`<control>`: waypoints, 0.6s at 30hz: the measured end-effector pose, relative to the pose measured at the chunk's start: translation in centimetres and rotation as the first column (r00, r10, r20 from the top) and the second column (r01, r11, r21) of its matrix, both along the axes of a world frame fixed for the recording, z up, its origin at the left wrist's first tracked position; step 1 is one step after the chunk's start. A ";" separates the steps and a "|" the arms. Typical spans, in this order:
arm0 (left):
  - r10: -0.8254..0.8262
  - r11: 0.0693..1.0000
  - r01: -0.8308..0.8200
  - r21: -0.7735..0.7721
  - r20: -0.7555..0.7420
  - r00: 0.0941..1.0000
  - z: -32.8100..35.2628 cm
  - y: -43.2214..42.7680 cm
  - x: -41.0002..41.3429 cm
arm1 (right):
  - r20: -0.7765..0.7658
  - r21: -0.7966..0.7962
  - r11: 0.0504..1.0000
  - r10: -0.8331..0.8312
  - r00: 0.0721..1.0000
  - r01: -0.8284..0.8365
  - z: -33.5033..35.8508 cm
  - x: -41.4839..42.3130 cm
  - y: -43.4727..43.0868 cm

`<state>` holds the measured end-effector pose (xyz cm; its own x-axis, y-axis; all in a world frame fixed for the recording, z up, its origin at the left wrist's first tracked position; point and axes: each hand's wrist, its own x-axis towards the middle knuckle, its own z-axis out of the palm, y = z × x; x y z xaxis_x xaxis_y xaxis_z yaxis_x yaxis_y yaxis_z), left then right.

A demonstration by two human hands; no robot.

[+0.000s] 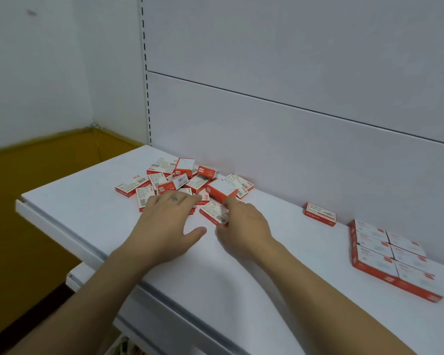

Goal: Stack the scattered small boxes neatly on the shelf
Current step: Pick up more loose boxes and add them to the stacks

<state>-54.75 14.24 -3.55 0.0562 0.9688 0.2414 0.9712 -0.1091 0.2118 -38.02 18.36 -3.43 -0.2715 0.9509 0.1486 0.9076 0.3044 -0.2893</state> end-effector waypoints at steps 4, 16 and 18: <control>-0.014 1.000 0.014 0.025 0.005 1.000 0.5 0.2 1.5 | -0.162 -0.053 0.999 -0.001 0.987 -0.007 0.3 2.4 -0.2; -0.296 0.953 0.288 0.096 0.085 0.951 2.0 2.5 13.4 | -0.443 0.083 0.994 -0.023 0.896 0.066 3.4 16.2 -3.2; -0.348 0.935 0.338 0.105 0.088 0.933 2.5 2.8 15.7 | -0.479 0.101 0.989 -0.048 0.876 0.109 3.6 18.3 -4.1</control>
